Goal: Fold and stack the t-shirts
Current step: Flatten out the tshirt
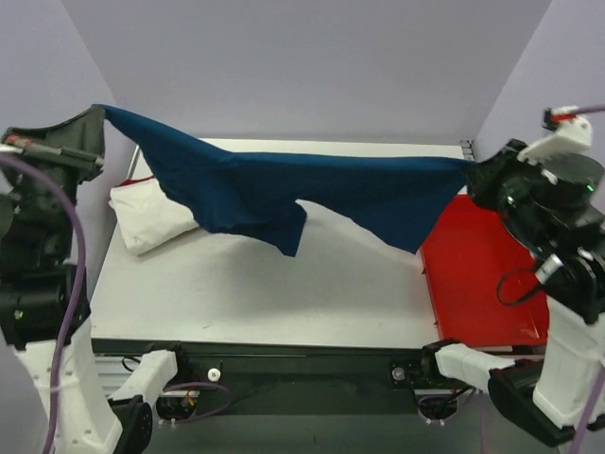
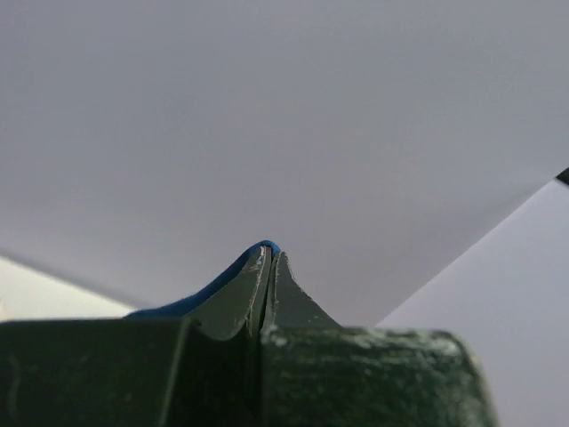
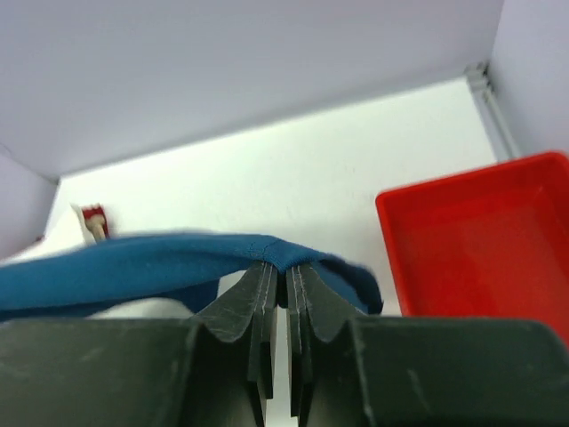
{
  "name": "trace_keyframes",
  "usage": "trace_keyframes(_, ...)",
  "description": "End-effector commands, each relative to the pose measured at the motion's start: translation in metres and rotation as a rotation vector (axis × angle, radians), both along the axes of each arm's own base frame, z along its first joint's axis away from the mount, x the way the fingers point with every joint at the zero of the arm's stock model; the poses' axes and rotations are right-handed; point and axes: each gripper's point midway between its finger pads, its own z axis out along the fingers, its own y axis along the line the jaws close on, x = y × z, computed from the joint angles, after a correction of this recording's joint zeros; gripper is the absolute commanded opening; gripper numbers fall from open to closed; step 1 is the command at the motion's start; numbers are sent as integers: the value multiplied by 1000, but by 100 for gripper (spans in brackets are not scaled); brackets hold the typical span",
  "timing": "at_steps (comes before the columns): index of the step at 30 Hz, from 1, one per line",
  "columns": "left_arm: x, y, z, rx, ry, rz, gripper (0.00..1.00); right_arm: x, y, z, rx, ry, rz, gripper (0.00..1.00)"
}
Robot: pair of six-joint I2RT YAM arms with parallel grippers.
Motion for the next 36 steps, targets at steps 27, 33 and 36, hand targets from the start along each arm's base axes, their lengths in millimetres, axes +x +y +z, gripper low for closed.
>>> trace_keyframes(27, 154, -53, -12, 115, 28, -268, 0, 165, -9, -52, -121, 58, -84, 0)
trace_keyframes(33, 104, -47, 23, 113, -70, -229, 0, 139, -14, -10, -91, -50, -102, 0)
trace_keyframes(36, 64, -44, 48, 101, -158, -203, 0, 114, -17, 17, -70, -134, -102, 0)
